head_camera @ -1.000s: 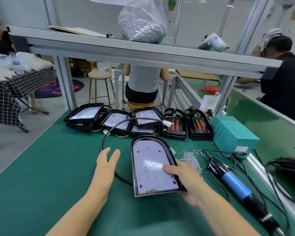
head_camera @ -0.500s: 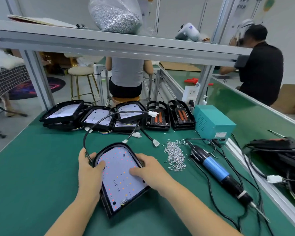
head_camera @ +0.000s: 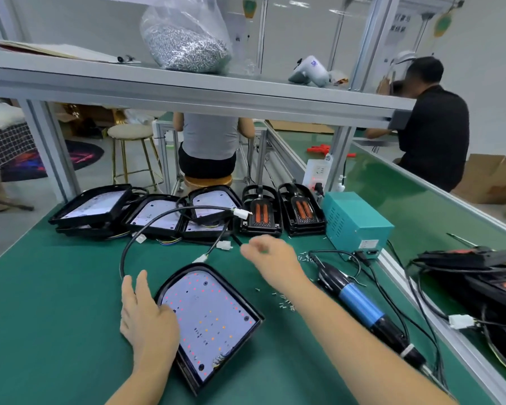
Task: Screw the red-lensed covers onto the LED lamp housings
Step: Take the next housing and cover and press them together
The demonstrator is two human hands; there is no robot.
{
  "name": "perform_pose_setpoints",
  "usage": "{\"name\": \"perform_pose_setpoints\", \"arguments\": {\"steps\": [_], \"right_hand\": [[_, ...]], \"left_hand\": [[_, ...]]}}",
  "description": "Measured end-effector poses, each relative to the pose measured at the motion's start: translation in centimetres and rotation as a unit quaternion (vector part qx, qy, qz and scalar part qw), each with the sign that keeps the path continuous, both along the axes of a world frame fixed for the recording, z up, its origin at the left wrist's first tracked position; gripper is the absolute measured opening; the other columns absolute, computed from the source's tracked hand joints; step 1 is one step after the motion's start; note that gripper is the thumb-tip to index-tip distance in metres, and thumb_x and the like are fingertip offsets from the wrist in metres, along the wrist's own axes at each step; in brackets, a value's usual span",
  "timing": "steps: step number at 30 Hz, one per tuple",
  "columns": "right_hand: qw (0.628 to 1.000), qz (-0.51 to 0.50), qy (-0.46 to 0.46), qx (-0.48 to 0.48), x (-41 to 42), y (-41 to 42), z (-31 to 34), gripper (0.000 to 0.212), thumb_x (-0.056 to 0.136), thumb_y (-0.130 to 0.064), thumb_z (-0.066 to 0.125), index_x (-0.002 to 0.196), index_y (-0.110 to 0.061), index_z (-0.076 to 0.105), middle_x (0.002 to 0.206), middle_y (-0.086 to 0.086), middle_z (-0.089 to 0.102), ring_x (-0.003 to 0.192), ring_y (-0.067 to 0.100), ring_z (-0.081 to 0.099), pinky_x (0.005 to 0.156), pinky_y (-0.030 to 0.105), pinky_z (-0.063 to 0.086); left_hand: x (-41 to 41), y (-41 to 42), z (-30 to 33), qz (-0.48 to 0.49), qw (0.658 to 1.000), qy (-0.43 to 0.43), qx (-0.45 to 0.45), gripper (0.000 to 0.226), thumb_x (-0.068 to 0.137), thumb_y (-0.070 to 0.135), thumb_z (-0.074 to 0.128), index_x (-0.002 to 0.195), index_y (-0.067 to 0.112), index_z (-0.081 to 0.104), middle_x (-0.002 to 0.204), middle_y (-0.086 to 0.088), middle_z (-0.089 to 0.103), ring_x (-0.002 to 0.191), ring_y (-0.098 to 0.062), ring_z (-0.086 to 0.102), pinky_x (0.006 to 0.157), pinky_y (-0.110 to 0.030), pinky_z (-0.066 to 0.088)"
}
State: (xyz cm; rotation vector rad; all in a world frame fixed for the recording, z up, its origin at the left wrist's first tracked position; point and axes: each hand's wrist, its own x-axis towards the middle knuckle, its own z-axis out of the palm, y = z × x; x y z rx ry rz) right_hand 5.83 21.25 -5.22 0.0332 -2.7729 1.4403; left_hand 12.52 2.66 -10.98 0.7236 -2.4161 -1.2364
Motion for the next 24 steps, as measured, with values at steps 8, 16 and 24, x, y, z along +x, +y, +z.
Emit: {"name": "perform_pose_setpoints", "arguments": {"steps": [8, 16, 24], "right_hand": [[0.959, -0.201, -0.018, 0.199, -10.1, 4.0, 0.1, 0.023, 0.101, -0.025, 0.049, 0.094, -0.004, 0.059, 0.108, 0.016, 0.065, 0.093, 0.032, 0.06, 0.071, 0.032, 0.04], [0.952, -0.207, -0.029, 0.222, -12.8, 3.6, -1.5, 0.024, 0.101, -0.027, 0.05, 0.108, -0.005, 0.054, 0.113, 0.017, 0.065, 0.102, 0.035, 0.062, 0.069, 0.032, 0.04], [0.948, -0.204, -0.037, 0.243, -13.8, 3.2, -0.9, 0.014, 0.094, -0.01, 0.059, 0.104, -0.003, 0.063, 0.113, 0.016, 0.065, 0.104, 0.035, 0.063, 0.07, 0.031, 0.042]], "left_hand": [[-0.3, 0.0, -0.1, 0.003, 0.999, -0.032, 0.027, 0.058, 0.091, 0.005, 0.048, 0.146, 0.02, 0.033, 0.13, 0.002, 0.058, 0.12, -0.028, 0.045, 0.106, -0.041, 0.019], [-1.3, 0.0, -0.1, 0.032, 0.997, -0.066, 0.001, 0.044, 0.096, 0.016, 0.041, 0.138, 0.029, 0.047, 0.103, -0.014, 0.06, 0.092, -0.027, 0.046, 0.095, -0.037, 0.024], [-1.8, 0.5, -0.2, 0.078, 0.996, -0.044, -0.03, 0.042, 0.097, 0.014, 0.038, 0.136, 0.025, 0.049, 0.101, -0.018, 0.062, 0.087, -0.03, 0.051, 0.089, -0.037, 0.028]]}}
